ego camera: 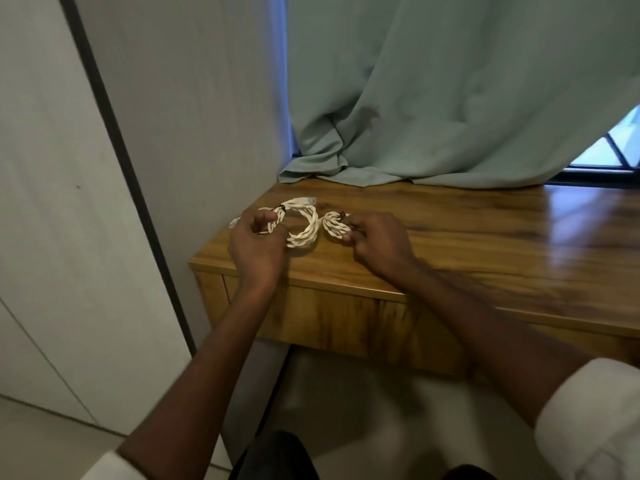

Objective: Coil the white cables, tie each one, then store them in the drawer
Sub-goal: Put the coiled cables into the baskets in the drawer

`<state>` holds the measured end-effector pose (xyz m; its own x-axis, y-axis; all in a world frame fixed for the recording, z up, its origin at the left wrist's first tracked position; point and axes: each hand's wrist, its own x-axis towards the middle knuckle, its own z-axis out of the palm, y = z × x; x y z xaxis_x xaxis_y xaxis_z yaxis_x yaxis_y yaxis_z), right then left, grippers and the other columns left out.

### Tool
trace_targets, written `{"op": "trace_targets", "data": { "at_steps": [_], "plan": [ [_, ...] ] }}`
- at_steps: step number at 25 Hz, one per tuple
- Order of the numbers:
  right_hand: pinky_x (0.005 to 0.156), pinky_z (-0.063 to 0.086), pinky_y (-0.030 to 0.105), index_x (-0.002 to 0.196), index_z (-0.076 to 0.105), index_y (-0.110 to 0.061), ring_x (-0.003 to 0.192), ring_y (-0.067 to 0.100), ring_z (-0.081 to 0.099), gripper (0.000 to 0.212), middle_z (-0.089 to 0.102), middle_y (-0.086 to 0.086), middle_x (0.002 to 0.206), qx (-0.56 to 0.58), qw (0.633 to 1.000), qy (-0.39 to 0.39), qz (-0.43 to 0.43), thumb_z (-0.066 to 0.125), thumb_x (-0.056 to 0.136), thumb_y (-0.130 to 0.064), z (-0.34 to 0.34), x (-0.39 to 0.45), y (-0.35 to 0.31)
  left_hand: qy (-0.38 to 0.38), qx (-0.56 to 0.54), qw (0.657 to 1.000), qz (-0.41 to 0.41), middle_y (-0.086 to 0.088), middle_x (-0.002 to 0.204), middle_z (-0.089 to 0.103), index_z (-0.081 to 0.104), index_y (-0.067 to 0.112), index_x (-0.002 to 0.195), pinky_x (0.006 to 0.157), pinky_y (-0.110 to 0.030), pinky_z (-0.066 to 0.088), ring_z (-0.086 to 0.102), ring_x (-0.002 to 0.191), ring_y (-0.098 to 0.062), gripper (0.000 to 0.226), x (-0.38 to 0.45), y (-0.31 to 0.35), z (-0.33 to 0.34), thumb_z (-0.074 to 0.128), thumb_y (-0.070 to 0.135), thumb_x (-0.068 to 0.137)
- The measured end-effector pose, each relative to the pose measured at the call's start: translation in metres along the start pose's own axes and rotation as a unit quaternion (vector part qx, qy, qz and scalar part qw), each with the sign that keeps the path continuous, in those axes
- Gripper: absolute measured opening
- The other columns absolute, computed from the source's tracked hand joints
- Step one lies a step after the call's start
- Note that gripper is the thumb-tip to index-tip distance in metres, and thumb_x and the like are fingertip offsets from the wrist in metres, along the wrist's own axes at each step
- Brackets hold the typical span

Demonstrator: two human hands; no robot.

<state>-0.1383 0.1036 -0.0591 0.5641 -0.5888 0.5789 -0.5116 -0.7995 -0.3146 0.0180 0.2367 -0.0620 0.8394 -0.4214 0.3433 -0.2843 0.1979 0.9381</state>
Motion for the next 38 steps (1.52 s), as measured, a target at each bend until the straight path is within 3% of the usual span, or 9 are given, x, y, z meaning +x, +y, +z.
{"op": "trace_targets", "data": {
  "at_steps": [5,10,13,19,24,28,31,34,38],
  "plan": [
    [0.079,0.053,0.032,0.125,0.076,-0.029,0.1,0.016,0.071,0.032,0.079,-0.006,0.115,0.032,0.983,0.114,0.137,0.073,0.093,-0.028,-0.055,-0.039,0.038,-0.075,-0.054,0.995,-0.027,-0.007,0.099,0.076,0.077,0.019,0.103,0.079,-0.041,0.065,0.074,0.092,-0.022,0.021,-0.026,0.022,0.05,0.083,0.015,0.083],
    [0.076,0.048,0.03,0.119,0.078,-0.033,0.104,0.021,0.071,0.03,0.08,-0.003,0.111,-0.036,0.963,0.161,0.214,0.076,0.089,-0.034,-0.15,-0.103,0.082,-0.218,-0.141,0.961,-0.098,-0.016,0.106,0.075,0.075,0.014,0.106,0.074,-0.043,0.067,0.077,0.096,-0.033,0.02,-0.101,0.048,0.127,0.079,0.005,0.089],
    [0.076,0.053,0.034,0.113,0.08,-0.034,0.099,0.024,0.072,0.026,0.08,-0.002,0.105,-0.112,0.947,0.16,0.255,0.076,0.087,-0.036,-0.208,-0.158,0.099,-0.289,-0.152,0.939,-0.109,-0.009,0.102,0.076,0.075,0.017,0.105,0.061,-0.029,0.062,0.077,0.086,-0.023,0.02,-0.158,0.066,0.165,0.078,0.005,0.09],
    [0.086,0.055,0.036,0.115,0.08,-0.026,0.106,0.024,0.07,0.033,0.079,0.0,0.112,-0.243,0.893,0.077,0.37,0.082,0.083,-0.029,-0.337,-0.28,0.117,-0.446,-0.178,0.87,-0.114,-0.014,0.092,0.077,0.076,0.008,0.1,0.054,-0.027,0.057,0.072,0.068,-0.022,0.017,-0.297,0.11,0.217,0.079,0.001,0.084],
    [0.084,0.062,0.044,0.11,0.081,-0.024,0.093,0.018,0.072,0.029,0.08,-0.003,0.102,-0.299,0.83,0.027,0.47,0.083,0.081,-0.028,-0.404,-0.39,0.115,-0.626,-0.103,0.772,-0.046,-0.016,0.092,0.073,0.075,0.01,0.093,0.044,-0.023,0.051,0.066,0.053,-0.014,0.015,-0.406,0.141,0.221,0.08,-0.001,0.084],
    [0.08,0.063,0.043,0.107,0.081,-0.025,0.09,0.019,0.071,0.028,0.079,-0.002,0.104,-0.328,0.775,-0.001,0.541,0.084,0.08,-0.026,-0.42,-0.46,0.126,-0.746,-0.011,0.665,0.031,-0.021,0.099,0.073,0.073,0.004,0.098,0.061,-0.039,0.066,0.071,0.068,-0.025,0.016,-0.468,0.153,0.226,0.078,-0.004,0.085],
    [0.076,0.062,0.04,0.109,0.08,-0.023,0.089,0.021,0.07,0.032,0.077,0.001,0.108,-0.332,0.732,-0.053,0.592,0.086,0.078,-0.025,-0.425,-0.489,0.14,-0.785,0.049,0.611,0.089,-0.014,0.098,0.072,0.073,0.005,0.1,0.055,-0.033,0.063,0.072,0.064,-0.019,0.018,-0.493,0.149,0.237,0.08,-0.004,0.085],
    [0.065,0.061,0.035,0.112,0.073,-0.013,0.074,0.018,0.072,0.029,0.073,0.001,0.09,-0.301,0.716,-0.115,0.619,0.078,0.085,-0.02,-0.422,-0.501,0.152,-0.8,0.107,0.561,0.183,-0.007,0.105,0.07,0.074,0.01,0.099,0.054,-0.027,0.06,0.072,0.073,-0.015,0.019,-0.507,0.141,0.25,0.082,0.0,0.085],
    [0.051,0.055,0.027,0.118,0.068,-0.015,0.063,0.011,0.072,0.033,0.071,-0.002,0.086,-0.289,0.732,-0.136,0.601,0.078,0.089,-0.028,-0.415,-0.496,0.158,-0.767,0.159,0.523,0.336,0.003,0.117,0.071,0.073,0.018,0.093,0.078,-0.027,0.061,0.068,0.105,-0.016,0.017,-0.514,0.128,0.266,0.084,0.008,0.084]
  ]
}}
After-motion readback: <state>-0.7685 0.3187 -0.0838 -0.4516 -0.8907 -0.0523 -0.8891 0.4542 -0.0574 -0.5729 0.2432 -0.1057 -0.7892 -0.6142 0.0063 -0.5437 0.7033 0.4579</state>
